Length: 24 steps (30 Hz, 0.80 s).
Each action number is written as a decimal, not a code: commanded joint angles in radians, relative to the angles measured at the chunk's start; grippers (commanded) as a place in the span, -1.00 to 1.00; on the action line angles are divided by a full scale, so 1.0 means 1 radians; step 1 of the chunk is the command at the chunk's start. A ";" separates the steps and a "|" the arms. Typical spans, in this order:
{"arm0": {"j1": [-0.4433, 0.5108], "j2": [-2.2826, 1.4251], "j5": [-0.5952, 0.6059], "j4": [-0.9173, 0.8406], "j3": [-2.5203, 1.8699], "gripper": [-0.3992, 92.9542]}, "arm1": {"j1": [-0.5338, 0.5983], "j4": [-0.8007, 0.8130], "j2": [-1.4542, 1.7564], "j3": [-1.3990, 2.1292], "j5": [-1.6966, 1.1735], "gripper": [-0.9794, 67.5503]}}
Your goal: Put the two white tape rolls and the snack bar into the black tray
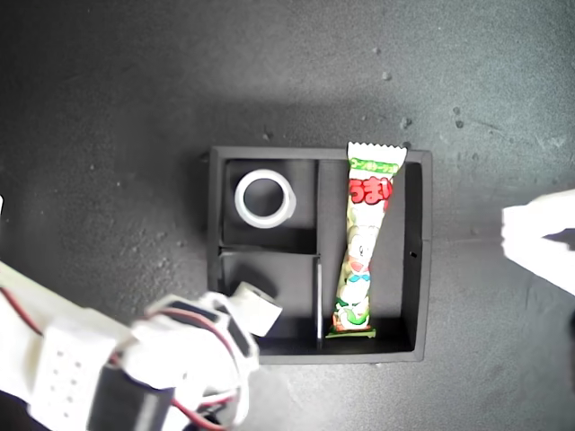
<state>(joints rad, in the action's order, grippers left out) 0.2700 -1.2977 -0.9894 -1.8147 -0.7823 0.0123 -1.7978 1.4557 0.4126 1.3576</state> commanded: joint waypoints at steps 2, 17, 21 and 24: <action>-0.127 -0.606 -0.028 0.038 -0.390 -0.99 | 0.011 -0.003 0.233 0.209 0.026 -0.99; -0.135 -1.715 -0.235 0.511 -1.779 -0.99 | -0.015 0.614 1.493 2.112 0.009 -0.99; -0.127 -1.838 -0.256 0.534 -1.916 -0.99 | -0.018 0.649 1.649 2.315 0.006 -0.99; -0.121 -1.921 -0.261 0.534 -2.000 -0.99 | -0.028 0.649 1.721 2.418 0.003 -0.99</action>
<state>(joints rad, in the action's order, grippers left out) 0.1365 -3.1539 -1.2349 -1.3008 -2.7366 -0.0046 -1.1750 3.1232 2.7550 1.4051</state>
